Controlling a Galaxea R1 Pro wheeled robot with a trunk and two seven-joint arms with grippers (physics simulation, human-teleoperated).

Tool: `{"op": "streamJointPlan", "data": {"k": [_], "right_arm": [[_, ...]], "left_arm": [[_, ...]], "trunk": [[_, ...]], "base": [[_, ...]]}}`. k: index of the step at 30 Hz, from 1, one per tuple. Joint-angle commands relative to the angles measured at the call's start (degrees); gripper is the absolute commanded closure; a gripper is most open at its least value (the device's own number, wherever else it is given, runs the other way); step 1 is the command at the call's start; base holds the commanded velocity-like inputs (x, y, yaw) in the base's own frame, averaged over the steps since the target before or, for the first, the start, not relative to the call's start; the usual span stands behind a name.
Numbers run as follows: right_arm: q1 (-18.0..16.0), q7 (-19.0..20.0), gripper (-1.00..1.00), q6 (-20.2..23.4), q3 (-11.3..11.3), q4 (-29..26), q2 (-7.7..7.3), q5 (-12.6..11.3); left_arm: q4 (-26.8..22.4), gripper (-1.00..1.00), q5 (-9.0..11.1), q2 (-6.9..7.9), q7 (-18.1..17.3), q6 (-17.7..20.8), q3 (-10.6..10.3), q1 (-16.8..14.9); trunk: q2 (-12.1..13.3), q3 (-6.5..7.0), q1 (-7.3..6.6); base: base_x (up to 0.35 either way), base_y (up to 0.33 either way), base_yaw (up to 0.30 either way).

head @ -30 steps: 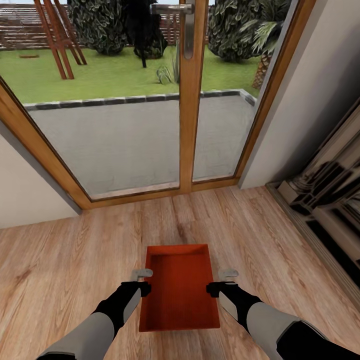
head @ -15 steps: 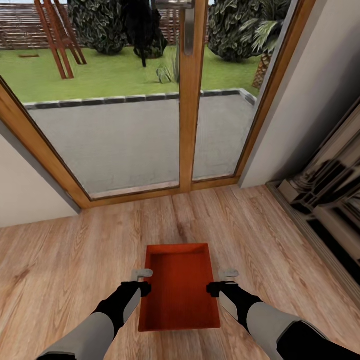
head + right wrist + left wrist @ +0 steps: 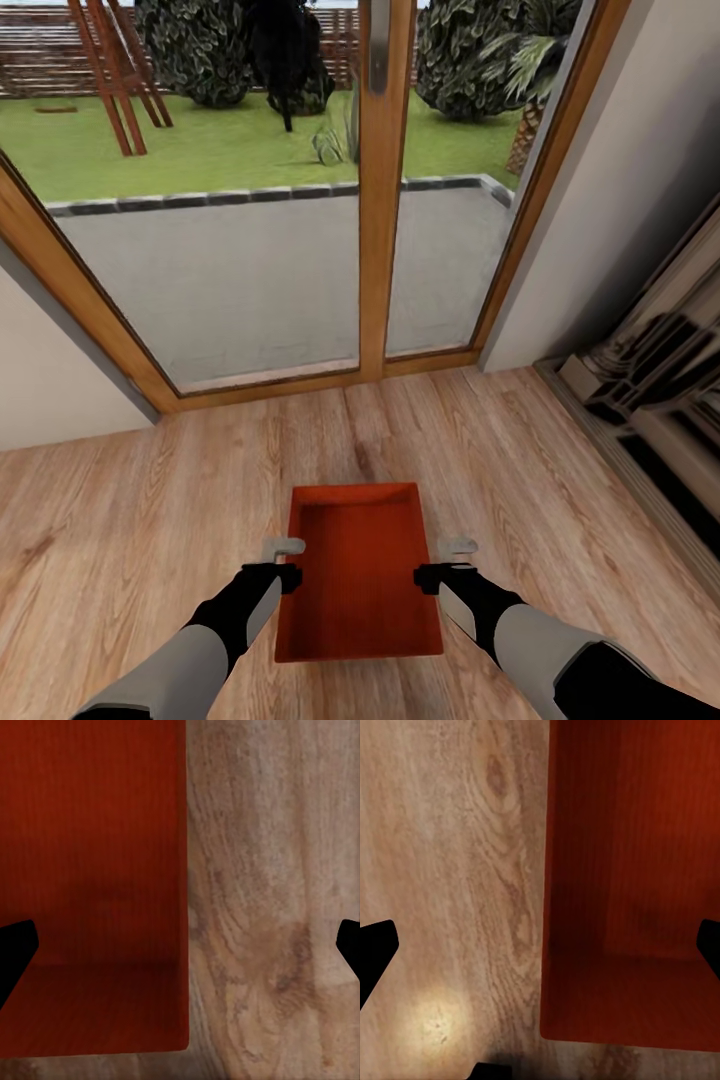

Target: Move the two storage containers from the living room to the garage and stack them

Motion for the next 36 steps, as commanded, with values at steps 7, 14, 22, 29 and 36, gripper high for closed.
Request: {"op": "streamJointPlan", "data": {"k": [7,14,22,29,36], "right_arm": [[0.0,-0.3,-1.0,0.4,0.5,-0.1,-0.03,-0.4],[0.0,-0.3,-1.0,0.5,0.5,-0.1,-0.03,-0.4],[0.0,-0.3,-1.0,1.6,0.5,-0.1,-0.03,2.8],[0.0,-0.3,-1.0,1.5,0.5,-0.1,-0.03,3.1],[0.0,-0.3,-1.0,1.4,0.5,-0.1,-0.03,3.2]], "left_arm": [[-0.1,-1.0,0.3,-0.01,0.3,0.3,0.0,0.0],[-0.1,-1.0,0.3,0.02,0.3,0.3,0.0,0.0],[0.2,-1.0,0.4,0.05,0.3,0.3,-0.1,0.0],[0.2,-1.0,0.4,0.08,0.4,0.3,-0.1,0.0],[0.0,-1.0,0.4,0.08,0.4,0.3,-0.1,0.0]], "trunk": [[-2.8,-1.3,1.54],[-5.6,-2.55,3.08],[-8.9,-3.99,4.83],[-11.7,-5.25,6.37],[-12.9,-5.79,7.03]], "base": [[0.0,0.0,0.0],[0.0,0.0,0.0],[0.0,0.0,0.0],[0.0,0.0,0.0],[0.0,0.0,0.0]]}}
